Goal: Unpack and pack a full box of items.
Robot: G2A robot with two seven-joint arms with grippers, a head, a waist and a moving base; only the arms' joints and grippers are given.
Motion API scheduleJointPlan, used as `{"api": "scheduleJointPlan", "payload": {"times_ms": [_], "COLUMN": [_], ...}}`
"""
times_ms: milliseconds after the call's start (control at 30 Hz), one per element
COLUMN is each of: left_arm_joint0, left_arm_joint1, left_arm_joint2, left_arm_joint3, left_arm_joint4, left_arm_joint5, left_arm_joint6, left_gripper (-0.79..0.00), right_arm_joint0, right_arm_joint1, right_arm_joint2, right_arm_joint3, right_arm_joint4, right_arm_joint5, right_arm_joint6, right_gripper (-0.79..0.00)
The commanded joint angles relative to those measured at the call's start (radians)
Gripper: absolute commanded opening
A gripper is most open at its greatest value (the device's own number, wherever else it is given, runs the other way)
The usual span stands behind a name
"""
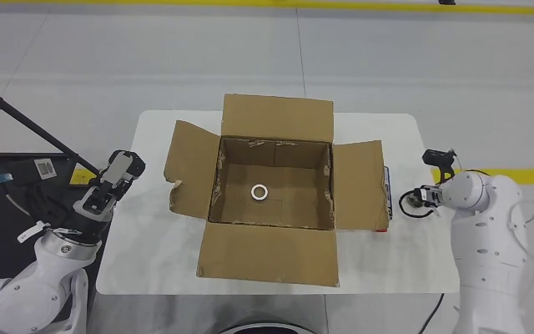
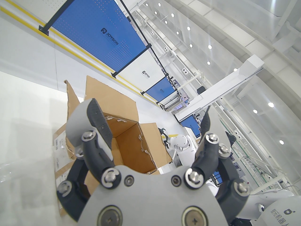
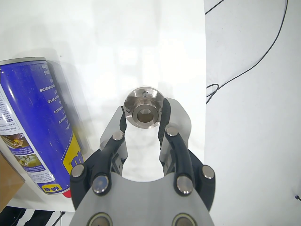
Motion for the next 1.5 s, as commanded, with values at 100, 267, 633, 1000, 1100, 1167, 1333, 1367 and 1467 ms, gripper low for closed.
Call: {"api": "scheduleJointPlan", "payload": {"times_ms": [100,267,633,1000,1100,1167,1333,1367,1467], "left_arm_joint0": [0.0,0.0,0.0,0.0,0.0,0.0,0.0,0.0,0.0], "left_arm_joint1": [0.0,0.0,0.0,0.0,0.0,0.0,0.0,0.0,0.0], "left_arm_joint2": [0.0,0.0,0.0,0.0,0.0,0.0,0.0,0.0,0.0], "left_arm_joint3": [0.0,0.0,0.0,0.0,0.0,0.0,0.0,0.0,0.0], "left_arm_joint4": [0.0,0.0,0.0,0.0,0.0,0.0,0.0,0.0,0.0], "left_arm_joint5": [0.0,0.0,0.0,0.0,0.0,0.0,0.0,0.0,0.0], "left_arm_joint6": [0.0,0.0,0.0,0.0,0.0,0.0,0.0,0.0,0.0], "left_gripper": [0.0,0.0,0.0,0.0,0.0,0.0,0.0,0.0,0.0], "right_arm_joint0": [0.007,0.013,0.032,0.029,0.019,0.008,-0.011,-0.012,-0.008], "right_arm_joint1": [0.004,0.008,0.015,0.025,0.029,0.031,0.035,0.035,0.031], "right_arm_joint2": [-0.011,-0.021,-0.046,-0.04,-0.03,-0.024,-0.017,-0.021,-0.054], "right_arm_joint3": [0.017,0.03,0.072,0.044,-0.032,-0.111,-0.356,-0.403,-0.547], "right_arm_joint4": [0.002,-0.001,0.004,0.023,0.038,0.043,0.056,0.058,0.091], "right_arm_joint5": [0.001,0.007,0.011,0.019,0.023,0.03,0.056,0.058,0.076], "right_arm_joint6": [-0.005,-0.012,-0.021,-0.045,-0.047,-0.044,-0.045,-0.044,-0.052], "right_gripper": [-0.468,-0.502,-0.563,-0.785,-0.785,-0.785,-0.785,-0.785,-0.785]}}
